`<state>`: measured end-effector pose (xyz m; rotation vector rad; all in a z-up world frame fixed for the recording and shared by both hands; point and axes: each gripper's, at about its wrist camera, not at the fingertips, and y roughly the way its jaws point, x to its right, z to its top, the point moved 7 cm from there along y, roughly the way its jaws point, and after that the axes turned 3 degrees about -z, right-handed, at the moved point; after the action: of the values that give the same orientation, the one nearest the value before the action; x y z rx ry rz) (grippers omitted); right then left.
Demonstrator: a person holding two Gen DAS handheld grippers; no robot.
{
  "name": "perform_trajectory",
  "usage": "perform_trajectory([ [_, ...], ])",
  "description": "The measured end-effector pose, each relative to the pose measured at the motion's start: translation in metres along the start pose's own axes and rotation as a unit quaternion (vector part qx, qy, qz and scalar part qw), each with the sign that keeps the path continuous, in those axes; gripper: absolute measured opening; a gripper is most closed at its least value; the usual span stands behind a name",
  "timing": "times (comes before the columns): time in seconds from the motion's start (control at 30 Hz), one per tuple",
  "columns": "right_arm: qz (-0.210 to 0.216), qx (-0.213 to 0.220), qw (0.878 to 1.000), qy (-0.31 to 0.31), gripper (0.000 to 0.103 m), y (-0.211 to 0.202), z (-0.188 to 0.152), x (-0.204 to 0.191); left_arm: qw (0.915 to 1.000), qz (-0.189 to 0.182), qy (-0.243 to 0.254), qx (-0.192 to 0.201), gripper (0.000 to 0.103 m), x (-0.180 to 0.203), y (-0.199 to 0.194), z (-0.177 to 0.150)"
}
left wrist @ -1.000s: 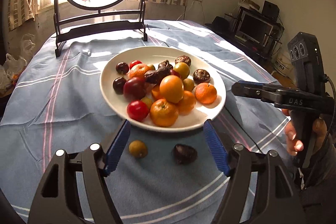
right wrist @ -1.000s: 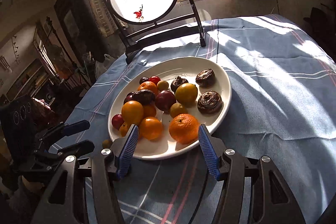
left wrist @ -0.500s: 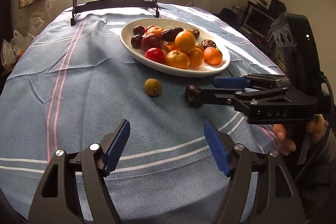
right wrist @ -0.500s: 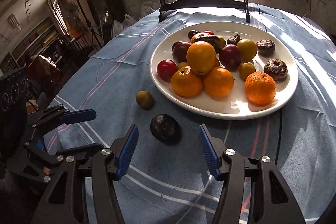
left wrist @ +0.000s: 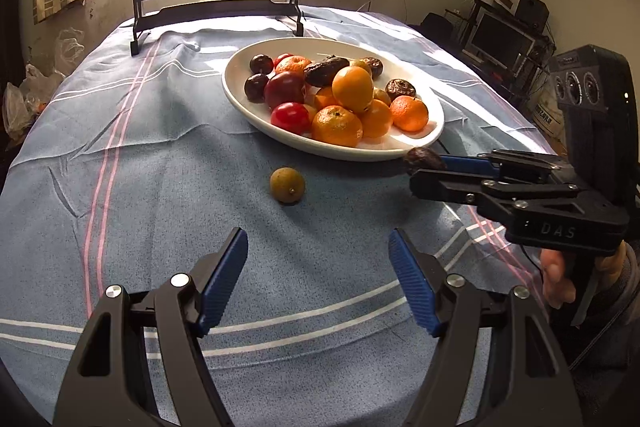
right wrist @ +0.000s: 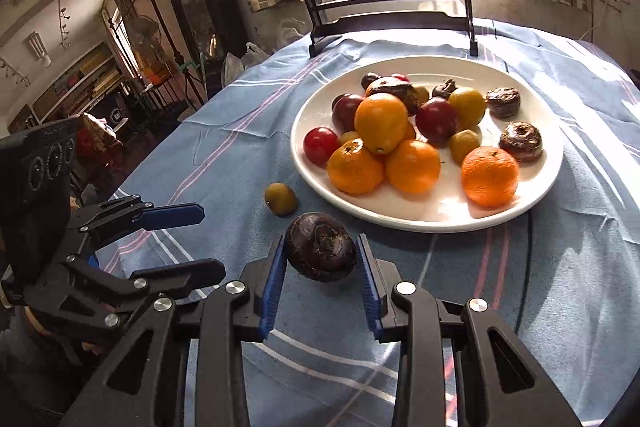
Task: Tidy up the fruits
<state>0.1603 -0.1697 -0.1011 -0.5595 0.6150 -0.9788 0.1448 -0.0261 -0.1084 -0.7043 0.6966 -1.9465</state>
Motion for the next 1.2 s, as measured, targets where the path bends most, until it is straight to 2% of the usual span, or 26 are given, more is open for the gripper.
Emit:
perform_trajectory([
  [0.1, -0.016, 0.014, 0.999, 0.031, 0.035, -0.013, -0.004, 0.036, 0.9998, 0.004, 0.021, -0.005, 0.071, 0.011, 0.009, 0.010],
  [0.17, -0.012, 0.019, 0.998, 0.061, 0.035, -0.020, -0.005, 0.054, 0.9988, 0.020, 0.044, -0.010, 0.071, 0.016, 0.018, 0.016],
  [0.33, -0.011, 0.036, 0.998, 0.054, 0.035, -0.027, -0.007, 0.056, 0.9987, 0.016, 0.028, -0.040, 0.070, 0.002, 0.046, 0.029],
  [0.37, -0.010, 0.036, 0.998, 0.054, 0.035, -0.027, -0.006, 0.056, 0.9985, 0.019, 0.023, -0.046, 0.067, -0.002, 0.051, 0.029],
  [0.4, -0.008, 0.035, 0.998, 0.056, 0.035, -0.027, -0.007, 0.057, 0.9982, 0.019, 0.019, -0.054, 0.058, -0.006, 0.056, 0.029],
  [0.43, -0.005, 0.035, 0.998, 0.060, 0.035, -0.027, -0.007, 0.058, 0.9979, 0.019, 0.016, -0.060, 0.053, -0.009, 0.060, 0.028],
  [0.5, 0.002, 0.036, 0.997, 0.066, 0.035, -0.027, -0.006, 0.060, 0.9974, 0.016, 0.013, -0.069, 0.050, -0.011, 0.064, 0.025],
  [0.63, 0.008, 0.040, 0.997, 0.066, 0.035, -0.029, -0.007, 0.058, 0.9980, 0.009, 0.003, -0.063, 0.027, -0.015, 0.061, 0.025],
  [0.67, 0.008, 0.040, 0.997, 0.066, 0.035, -0.029, -0.007, 0.058, 0.9982, 0.007, -0.001, -0.059, 0.025, -0.016, 0.059, 0.025],
  [0.97, 0.004, 0.039, 0.997, 0.068, 0.035, -0.030, -0.008, 0.059, 0.9990, 0.014, 0.022, -0.036, 0.024, -0.006, 0.044, 0.021],
  [1.2, 0.004, 0.039, 0.997, 0.069, 0.035, -0.029, -0.007, 0.059, 0.9973, 0.026, 0.031, -0.062, 0.025, -0.006, 0.052, 0.017],
])
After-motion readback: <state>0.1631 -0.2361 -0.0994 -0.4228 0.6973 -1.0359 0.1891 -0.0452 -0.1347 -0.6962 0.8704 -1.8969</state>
